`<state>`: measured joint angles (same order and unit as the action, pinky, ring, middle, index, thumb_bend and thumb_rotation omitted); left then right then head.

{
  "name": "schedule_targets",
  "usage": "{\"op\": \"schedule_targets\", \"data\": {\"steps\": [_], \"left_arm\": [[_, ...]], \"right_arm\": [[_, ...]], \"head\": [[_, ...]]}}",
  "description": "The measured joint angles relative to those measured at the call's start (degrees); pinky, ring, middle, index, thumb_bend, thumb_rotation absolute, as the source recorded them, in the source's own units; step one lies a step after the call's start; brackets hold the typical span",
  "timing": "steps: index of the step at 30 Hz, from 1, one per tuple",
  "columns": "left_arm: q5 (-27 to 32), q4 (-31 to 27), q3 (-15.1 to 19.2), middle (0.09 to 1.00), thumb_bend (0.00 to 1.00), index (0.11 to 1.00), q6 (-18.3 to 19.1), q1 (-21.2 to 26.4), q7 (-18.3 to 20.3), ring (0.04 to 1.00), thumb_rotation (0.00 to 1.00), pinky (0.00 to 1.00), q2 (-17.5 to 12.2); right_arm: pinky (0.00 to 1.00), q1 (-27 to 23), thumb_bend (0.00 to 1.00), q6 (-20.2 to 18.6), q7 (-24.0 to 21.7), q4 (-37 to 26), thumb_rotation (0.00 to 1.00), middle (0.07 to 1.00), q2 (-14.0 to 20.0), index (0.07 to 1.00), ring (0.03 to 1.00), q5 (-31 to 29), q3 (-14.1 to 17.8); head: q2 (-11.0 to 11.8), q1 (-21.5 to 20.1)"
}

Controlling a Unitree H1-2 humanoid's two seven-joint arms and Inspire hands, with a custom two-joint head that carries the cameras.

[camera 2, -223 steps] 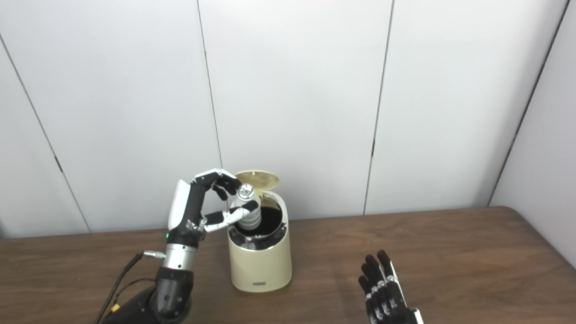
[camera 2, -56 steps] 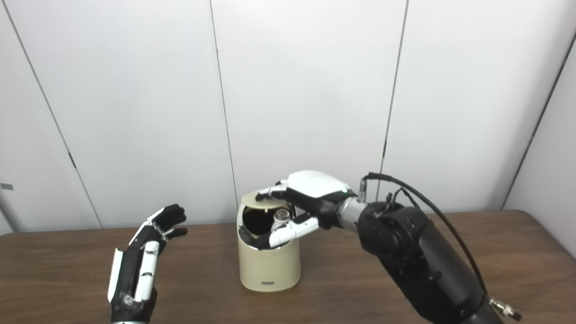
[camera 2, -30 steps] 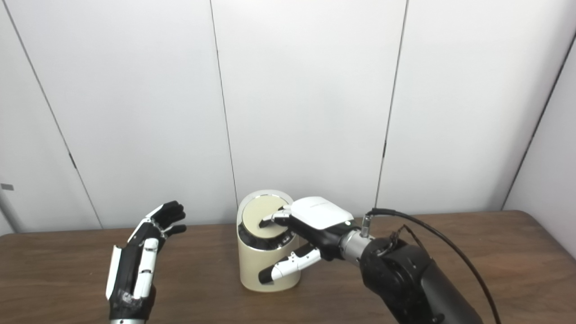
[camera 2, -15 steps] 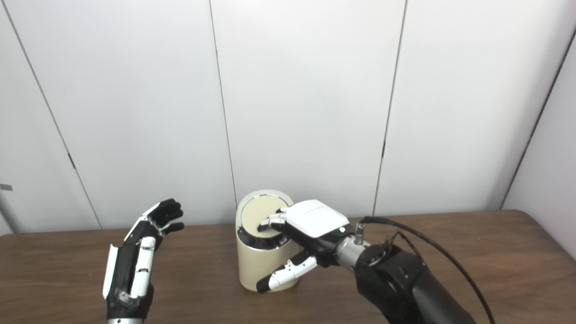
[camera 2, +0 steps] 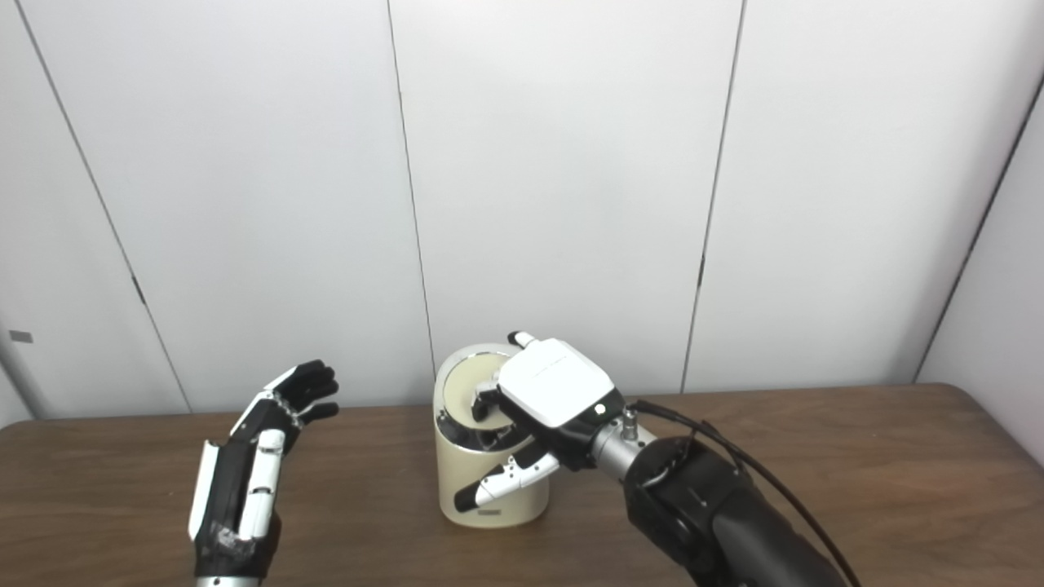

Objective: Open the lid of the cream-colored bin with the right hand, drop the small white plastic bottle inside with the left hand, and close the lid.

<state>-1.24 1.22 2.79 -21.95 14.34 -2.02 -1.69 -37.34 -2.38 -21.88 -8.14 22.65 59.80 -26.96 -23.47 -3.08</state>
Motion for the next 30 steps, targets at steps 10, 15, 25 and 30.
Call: {"op": "schedule_targets", "data": {"steps": [10, 15, 25, 30], "left_arm": [[0.1, -0.2, 0.0, 0.796, 0.26, 0.796, 0.9, 0.0, 0.1, 0.78, 0.83, 0.71, 0.2], [0.1, -0.2, 0.1, 0.797, 0.27, 0.798, 0.9, 0.0, 0.1, 0.782, 0.83, 0.71, 0.2], [0.1, -0.2, 0.1, 0.797, 0.27, 0.796, 0.9, 0.0, 0.1, 0.782, 0.83, 0.71, 0.2], [0.0, -0.2, 0.1, 0.798, 0.26, 0.798, 0.9, 0.0, 0.0, 0.783, 0.83, 0.71, 0.2]], "right_arm": [[0.93, 4.7, 0.78, -0.5, 0.4, -3.2, 0.93, 0.773, -1.8, 0.742, 0.824, -1.9, 4.5], [0.94, 7.7, 0.76, -0.5, -0.1, -5.6, 0.91, 0.824, -2.1, 0.815, 0.866, -3.8, 6.7], [1.0, 9.9, 0.76, -0.9, -0.2, -6.2, 0.86, 0.882, -2.5, 0.866, 0.939, -5.7, 9.9], [1.0, 10.0, 0.78, -0.9, -0.3, -6.2, 0.85, 0.882, -2.8, 0.87, 0.946, -5.8, 10.0]], "head": [[0.1, 0.0], [0.2, 0.1], [0.3, -0.1], [0.4, 0.0]]}}
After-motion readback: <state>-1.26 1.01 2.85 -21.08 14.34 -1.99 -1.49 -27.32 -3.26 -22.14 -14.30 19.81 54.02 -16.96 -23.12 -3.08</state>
